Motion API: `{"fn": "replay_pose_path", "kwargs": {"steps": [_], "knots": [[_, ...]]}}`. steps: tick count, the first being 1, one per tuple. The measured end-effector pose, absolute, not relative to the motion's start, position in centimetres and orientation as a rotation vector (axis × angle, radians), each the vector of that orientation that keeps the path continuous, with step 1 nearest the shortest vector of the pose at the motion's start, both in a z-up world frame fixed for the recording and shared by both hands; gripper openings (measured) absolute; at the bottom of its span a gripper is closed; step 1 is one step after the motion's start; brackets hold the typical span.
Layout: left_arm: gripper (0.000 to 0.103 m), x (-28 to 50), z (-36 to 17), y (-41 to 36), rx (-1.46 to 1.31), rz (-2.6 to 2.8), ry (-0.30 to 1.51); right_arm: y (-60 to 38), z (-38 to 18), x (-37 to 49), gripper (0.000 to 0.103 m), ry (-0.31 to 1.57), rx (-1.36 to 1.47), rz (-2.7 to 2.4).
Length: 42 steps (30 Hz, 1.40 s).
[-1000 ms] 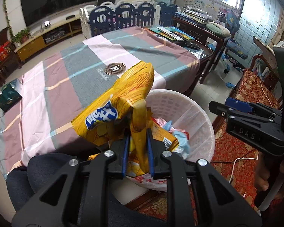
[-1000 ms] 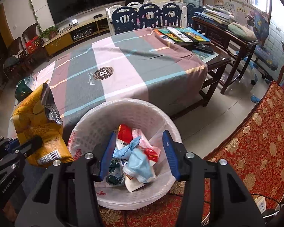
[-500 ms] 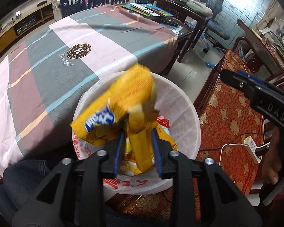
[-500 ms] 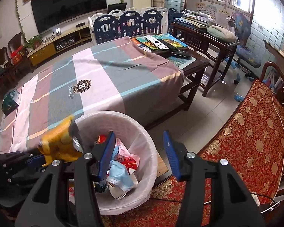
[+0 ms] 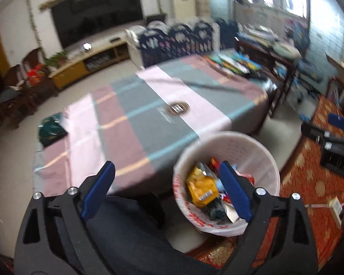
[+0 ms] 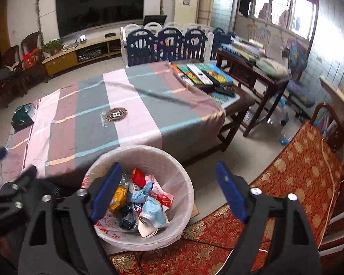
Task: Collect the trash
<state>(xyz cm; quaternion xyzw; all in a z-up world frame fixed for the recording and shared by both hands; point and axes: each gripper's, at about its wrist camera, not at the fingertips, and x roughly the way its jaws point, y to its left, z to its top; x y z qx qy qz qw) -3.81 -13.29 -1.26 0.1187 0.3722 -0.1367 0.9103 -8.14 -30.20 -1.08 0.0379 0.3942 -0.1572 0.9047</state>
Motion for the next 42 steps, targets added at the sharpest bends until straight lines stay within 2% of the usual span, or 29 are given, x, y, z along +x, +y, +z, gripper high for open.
{"fn": "replay_pose_path", "kwargs": {"steps": [3, 8, 42], "knots": [[0.100, -5.4, 1.8, -11.3, 0.200, -0.212, 0.690, -28.5, -0.2, -8.5, 0.095, 0.831, 0.074, -0.311], [0.100, -6.3, 3.6, -10.0, 0.173, -0.168, 0.668, -26.4, -0.6, -7.9, 0.095, 0.884, 0.021, -0.275], [0.100, -5.6, 1.8, -9.3, 0.143, -0.147, 0.743, -25.9, -0.7, -8.1, 0.095, 0.892, 0.028, -0.262]]}}
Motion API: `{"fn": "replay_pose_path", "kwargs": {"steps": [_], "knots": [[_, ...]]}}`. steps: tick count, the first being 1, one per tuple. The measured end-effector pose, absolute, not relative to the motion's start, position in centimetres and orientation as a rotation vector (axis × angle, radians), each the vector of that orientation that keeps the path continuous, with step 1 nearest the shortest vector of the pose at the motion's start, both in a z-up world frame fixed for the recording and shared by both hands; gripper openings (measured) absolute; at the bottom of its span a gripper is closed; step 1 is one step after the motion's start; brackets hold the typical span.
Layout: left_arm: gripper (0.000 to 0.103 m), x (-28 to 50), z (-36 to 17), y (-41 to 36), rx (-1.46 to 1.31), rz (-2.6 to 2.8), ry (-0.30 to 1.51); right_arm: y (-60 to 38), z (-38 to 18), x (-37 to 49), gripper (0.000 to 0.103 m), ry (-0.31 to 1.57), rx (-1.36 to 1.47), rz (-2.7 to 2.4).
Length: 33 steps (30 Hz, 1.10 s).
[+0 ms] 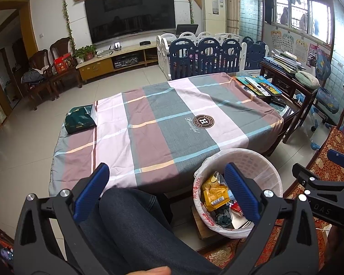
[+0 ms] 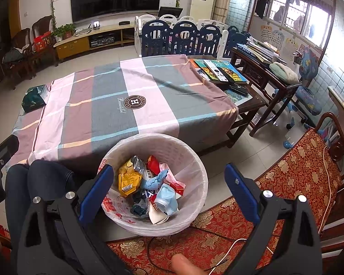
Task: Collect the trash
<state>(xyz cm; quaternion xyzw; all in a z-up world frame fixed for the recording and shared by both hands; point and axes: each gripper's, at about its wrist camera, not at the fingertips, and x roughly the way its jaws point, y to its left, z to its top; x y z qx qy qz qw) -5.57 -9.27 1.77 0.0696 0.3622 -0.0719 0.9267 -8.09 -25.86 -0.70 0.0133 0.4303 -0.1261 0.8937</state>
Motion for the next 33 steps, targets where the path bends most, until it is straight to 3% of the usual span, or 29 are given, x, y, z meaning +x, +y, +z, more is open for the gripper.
{"fn": "replay_pose_path", "kwargs": {"steps": [33], "knots": [[0.100, -5.5, 1.1, -8.3, 0.112, -0.144, 0.763, -27.2, -1.1, -7.8, 0.095, 0.901, 0.057, -0.290]]}}
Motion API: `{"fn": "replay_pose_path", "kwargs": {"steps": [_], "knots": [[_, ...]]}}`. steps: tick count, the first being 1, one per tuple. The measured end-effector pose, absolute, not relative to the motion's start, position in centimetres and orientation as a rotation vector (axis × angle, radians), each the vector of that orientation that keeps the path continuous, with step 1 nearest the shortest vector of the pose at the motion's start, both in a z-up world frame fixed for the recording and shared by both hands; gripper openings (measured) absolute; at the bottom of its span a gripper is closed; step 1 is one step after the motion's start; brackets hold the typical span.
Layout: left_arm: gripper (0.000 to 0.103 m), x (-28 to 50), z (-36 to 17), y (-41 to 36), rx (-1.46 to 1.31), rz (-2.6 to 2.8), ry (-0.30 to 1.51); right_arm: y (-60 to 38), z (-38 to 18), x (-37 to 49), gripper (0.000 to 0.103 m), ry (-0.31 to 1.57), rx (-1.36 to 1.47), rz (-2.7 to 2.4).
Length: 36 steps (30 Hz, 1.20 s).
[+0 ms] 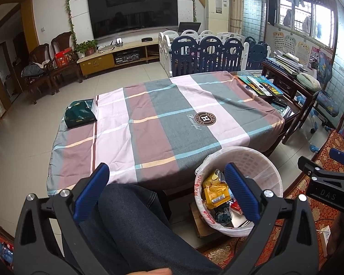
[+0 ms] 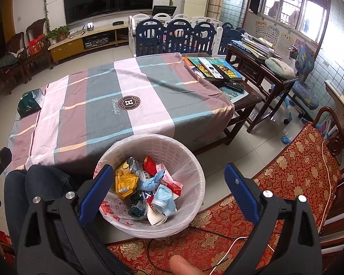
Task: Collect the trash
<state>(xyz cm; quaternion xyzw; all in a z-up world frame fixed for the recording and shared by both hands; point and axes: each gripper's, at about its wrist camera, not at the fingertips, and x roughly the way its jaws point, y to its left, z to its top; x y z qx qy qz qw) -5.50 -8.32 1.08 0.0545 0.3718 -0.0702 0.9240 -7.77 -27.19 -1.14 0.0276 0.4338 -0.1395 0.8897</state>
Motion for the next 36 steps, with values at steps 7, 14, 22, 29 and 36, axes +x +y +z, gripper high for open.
{"fn": "replay_pose_path", "kwargs": {"steps": [7, 14, 22, 29, 36], "knots": [[0.100, -5.48, 1.04, -8.24, 0.109, -0.149, 0.767, -27.20, -1.22, -7.73, 0.095, 0.903, 0.058, -0.290], [0.100, -5.45, 1.05, -8.23, 0.106, -0.151, 0.769, -27.14, -1.41, -7.67, 0.095, 0.905, 0.057, -0.289], [0.100, -5.46, 1.00, -8.37, 0.097, -0.158, 0.776, -27.10, -1.46, -7.68, 0.095, 0.906, 0.057, -0.291], [0.100, -5.37, 0.91, -8.43, 0.091, -0.182, 0.774, -27.12, -1.69, -7.65, 0.095, 0.910, 0.057, -0.293], [0.100, -5.51, 1.03, -8.26, 0.095, -0.174, 0.752, -27.22, -1.90, -7.66, 0.095, 0.912, 0.058, -0.297]]}}
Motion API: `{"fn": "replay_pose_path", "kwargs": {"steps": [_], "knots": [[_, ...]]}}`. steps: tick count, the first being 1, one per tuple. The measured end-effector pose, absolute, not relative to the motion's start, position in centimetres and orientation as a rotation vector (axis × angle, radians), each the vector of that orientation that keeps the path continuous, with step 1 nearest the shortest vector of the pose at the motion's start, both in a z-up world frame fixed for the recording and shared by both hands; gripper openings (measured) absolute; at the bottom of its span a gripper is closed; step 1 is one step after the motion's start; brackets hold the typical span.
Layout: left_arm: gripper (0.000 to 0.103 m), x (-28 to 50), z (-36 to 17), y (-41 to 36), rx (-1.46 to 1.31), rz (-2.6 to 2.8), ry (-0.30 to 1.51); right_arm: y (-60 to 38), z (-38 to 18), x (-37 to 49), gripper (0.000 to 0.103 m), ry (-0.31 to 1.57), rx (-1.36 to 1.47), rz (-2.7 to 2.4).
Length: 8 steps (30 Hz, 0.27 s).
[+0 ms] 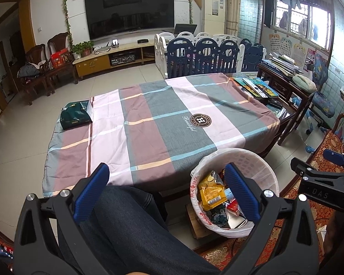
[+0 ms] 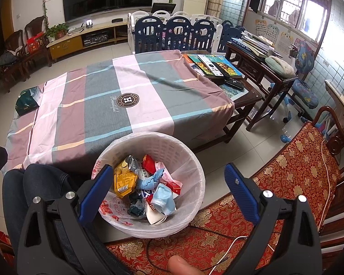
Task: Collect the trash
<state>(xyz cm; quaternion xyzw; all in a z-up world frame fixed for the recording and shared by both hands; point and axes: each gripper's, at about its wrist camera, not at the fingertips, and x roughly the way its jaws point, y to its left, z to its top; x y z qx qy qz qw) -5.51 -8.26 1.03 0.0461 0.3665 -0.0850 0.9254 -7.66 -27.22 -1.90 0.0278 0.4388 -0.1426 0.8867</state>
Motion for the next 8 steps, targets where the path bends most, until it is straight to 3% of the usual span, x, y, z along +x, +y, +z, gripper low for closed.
{"fn": "replay_pose_path", "kwargs": {"steps": [5, 8], "knots": [[0.100, -4.5, 0.3, -7.9, 0.092, -0.146, 0.781, -27.9, -1.6, -7.8, 0.095, 0.888, 0.101, -0.288], [0.100, -3.1, -1.2, -7.4, 0.117, -0.087, 0.791, -27.6, 0.1, -8.6, 0.095, 0.773, 0.159, -0.197]]}}
